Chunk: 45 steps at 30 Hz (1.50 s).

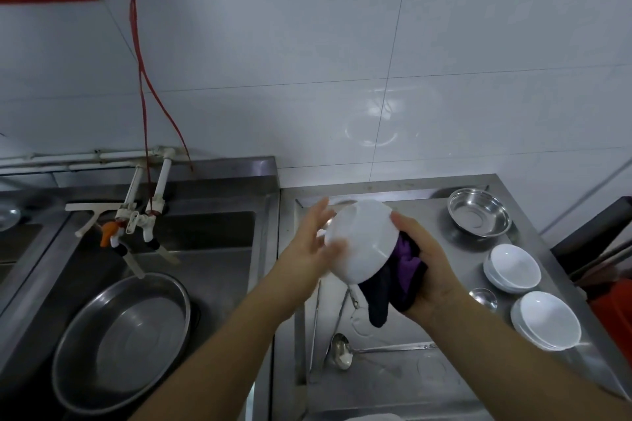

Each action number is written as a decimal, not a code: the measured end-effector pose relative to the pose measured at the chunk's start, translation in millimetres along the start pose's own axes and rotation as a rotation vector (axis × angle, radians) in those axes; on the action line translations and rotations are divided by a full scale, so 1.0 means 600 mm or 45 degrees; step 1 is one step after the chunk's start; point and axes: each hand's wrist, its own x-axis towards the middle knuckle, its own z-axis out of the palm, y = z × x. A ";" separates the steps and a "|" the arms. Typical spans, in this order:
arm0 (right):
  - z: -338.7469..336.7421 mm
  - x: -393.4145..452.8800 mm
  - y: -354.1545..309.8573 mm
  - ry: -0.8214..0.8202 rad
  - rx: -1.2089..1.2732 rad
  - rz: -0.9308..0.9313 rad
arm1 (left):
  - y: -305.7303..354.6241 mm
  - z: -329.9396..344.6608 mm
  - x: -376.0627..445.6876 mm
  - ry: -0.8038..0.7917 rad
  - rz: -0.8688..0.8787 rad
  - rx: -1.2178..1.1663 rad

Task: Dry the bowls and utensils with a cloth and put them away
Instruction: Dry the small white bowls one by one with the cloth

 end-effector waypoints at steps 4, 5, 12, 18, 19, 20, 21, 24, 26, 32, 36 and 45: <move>-0.009 0.008 -0.011 -0.013 0.093 -0.105 | -0.026 0.003 -0.016 -0.026 -0.553 -0.763; -0.012 0.009 -0.012 -0.020 0.097 -0.106 | -0.030 0.004 -0.024 -0.074 -0.598 -0.846; -0.032 0.001 -0.003 -0.039 0.124 0.005 | -0.019 0.025 -0.026 -0.001 -0.416 -1.361; -0.038 -0.013 0.015 0.077 0.031 0.113 | 0.018 0.017 -0.016 0.061 -0.233 -1.430; -0.041 -0.015 0.019 0.128 -0.021 0.128 | 0.023 0.013 -0.014 0.075 -0.219 -1.410; -0.043 -0.017 0.023 0.186 -0.077 0.143 | 0.026 0.008 -0.012 0.094 -0.208 -1.385; -0.043 -0.017 0.025 0.261 -0.126 0.149 | 0.029 0.004 -0.012 0.116 -0.194 -1.355; -0.033 -0.014 0.019 0.507 -0.115 0.033 | 0.035 -0.010 -0.015 0.197 -0.147 -1.168; -0.015 -0.010 0.002 0.558 -0.167 -0.219 | 0.032 -0.013 -0.019 0.260 -0.149 -0.890; 0.040 -0.017 -0.017 0.166 -1.466 -1.160 | 0.024 0.017 -0.035 0.054 -0.095 -0.345; 0.034 -0.010 -0.009 -0.207 -1.932 -1.326 | 0.028 0.011 -0.054 -0.069 -0.024 -0.230; 0.040 0.037 -0.042 0.071 -0.964 -0.791 | 0.039 -0.004 -0.076 -0.208 0.086 -0.068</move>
